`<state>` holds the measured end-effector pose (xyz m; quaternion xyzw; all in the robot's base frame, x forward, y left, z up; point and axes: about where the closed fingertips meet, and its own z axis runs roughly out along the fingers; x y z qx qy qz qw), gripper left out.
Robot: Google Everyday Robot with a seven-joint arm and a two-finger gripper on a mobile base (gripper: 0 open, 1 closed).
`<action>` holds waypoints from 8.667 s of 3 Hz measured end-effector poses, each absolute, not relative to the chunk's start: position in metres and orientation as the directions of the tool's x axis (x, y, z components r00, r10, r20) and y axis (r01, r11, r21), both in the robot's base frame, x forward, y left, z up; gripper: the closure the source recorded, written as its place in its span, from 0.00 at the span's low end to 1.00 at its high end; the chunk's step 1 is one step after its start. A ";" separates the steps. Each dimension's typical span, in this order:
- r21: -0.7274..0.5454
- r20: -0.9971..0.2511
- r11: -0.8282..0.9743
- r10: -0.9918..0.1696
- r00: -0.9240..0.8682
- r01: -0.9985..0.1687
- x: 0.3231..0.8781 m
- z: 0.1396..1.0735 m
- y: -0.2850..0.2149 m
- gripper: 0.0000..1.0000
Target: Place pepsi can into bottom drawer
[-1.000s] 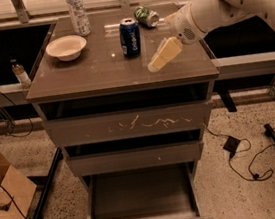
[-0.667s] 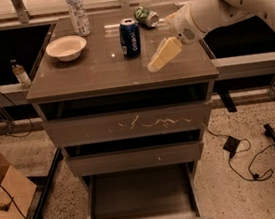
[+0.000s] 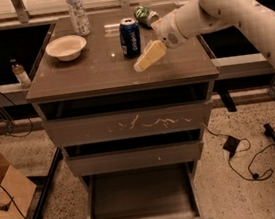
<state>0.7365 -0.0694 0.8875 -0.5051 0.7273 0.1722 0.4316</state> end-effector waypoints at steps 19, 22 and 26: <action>-0.206 0.011 0.413 -0.906 -0.424 -0.887 0.541 0.675 -0.138 1.00; 0.065 0.001 0.328 -0.945 -0.328 -0.943 0.500 0.555 -0.111 1.00; 0.127 -0.118 0.388 -0.908 -0.403 -0.913 0.491 0.441 -0.092 1.00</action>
Offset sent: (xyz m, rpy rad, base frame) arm 0.0999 0.0640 -0.0333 0.1228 -0.0035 0.0532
